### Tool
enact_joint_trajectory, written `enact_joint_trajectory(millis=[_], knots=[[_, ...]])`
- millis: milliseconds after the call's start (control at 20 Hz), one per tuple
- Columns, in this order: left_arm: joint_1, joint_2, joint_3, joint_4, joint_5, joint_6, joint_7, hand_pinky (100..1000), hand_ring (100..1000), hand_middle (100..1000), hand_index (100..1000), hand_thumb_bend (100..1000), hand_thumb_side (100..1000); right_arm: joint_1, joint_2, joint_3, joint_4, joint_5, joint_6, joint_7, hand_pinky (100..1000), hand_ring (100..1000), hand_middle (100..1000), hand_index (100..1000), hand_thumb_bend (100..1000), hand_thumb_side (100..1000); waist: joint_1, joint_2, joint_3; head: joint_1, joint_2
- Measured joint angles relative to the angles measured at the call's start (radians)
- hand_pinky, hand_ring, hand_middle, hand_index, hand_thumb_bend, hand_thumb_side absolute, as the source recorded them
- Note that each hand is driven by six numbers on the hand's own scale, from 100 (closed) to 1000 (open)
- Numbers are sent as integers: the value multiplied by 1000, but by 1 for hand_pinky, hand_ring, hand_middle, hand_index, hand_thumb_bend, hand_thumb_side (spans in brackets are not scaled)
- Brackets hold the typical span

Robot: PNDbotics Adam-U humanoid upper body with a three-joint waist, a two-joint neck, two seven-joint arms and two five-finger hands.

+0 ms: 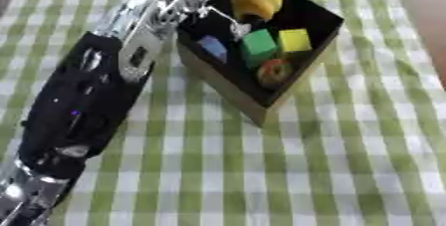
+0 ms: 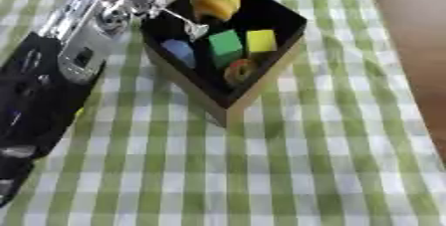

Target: Pick up objects on the table and place them in the box.

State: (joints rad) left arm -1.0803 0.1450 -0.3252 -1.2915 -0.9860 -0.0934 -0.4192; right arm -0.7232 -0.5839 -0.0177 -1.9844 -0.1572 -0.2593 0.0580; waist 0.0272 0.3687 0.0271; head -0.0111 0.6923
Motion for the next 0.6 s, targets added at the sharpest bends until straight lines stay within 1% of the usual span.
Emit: enact_joint_trajectory(millis=[250,350,450,550,600], knots=[[15,-20,-4,45,19,-4,-3,758,716,693,774,260,344,-3,7,0,0,-6,2,5,858,845,644,853,100,542,-1,2,-2,0,-19],[17,-24,-5,57,28,-4,-4,766,729,708,805,293,376,-3,8,0,0,-6,2,6,858,845,644,853,100,542,-1,4,-3,0,-25],[17,-25,-6,64,36,-5,-4,795,763,747,853,349,429,-3,8,0,0,-6,2,7,858,845,643,853,100,541,-2,4,-4,0,-26],[18,-27,-8,66,38,-5,-4,817,791,774,872,389,454,-3,8,0,0,-6,1,7,858,845,642,853,100,541,-2,4,-4,0,-26],[20,-27,-8,66,38,-5,-4,817,791,774,872,389,454,-3,8,0,0,-6,1,7,858,845,642,853,100,541,-2,4,-4,0,-26]])
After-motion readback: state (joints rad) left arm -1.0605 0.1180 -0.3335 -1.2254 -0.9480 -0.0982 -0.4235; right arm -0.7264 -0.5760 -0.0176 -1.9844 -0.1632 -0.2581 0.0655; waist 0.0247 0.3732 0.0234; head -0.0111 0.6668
